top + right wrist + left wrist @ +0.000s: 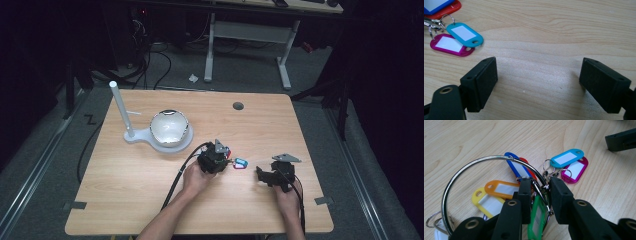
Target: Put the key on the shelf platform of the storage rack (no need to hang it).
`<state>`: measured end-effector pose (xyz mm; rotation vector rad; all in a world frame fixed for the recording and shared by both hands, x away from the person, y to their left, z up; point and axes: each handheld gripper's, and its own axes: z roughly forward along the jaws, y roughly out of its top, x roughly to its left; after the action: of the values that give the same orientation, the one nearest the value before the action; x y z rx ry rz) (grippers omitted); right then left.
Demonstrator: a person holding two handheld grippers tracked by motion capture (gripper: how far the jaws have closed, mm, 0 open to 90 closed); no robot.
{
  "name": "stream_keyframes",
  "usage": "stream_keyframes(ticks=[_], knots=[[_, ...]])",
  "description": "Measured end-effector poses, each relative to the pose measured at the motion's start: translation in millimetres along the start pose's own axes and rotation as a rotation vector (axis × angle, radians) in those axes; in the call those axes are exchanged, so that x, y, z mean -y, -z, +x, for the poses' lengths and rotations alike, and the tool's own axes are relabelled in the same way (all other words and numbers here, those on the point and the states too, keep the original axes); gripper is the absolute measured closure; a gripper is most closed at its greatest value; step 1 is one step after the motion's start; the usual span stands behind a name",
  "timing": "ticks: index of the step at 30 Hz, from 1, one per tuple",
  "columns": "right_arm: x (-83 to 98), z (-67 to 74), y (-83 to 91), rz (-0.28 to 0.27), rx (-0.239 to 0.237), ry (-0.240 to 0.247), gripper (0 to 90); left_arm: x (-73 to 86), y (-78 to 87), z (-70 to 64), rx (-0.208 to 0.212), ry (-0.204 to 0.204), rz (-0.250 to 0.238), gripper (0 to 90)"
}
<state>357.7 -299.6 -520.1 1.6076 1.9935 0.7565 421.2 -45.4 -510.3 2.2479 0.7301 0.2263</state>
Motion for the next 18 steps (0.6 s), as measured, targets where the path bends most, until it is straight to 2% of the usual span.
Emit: stream_keyframes(ticks=[7, 9, 18], knots=[[0.1, -0.2, 0.1, 0.000, -0.001, 0.003, 15.1, -1.1, 9.3, 2.7, -0.006, 0.007, -0.026, 79.0], [0.1, -0.2, 0.1, 0.000, -0.001, 0.002, 15.1, -0.7, 13.4, 3.3, -0.018, -0.003, -0.033, 79.3], [0.1, -0.2, 0.1, 0.000, -0.002, 0.003, 15.1, -3.4, 33.7, 7.9, -0.017, 0.015, -0.087, 79.5]])
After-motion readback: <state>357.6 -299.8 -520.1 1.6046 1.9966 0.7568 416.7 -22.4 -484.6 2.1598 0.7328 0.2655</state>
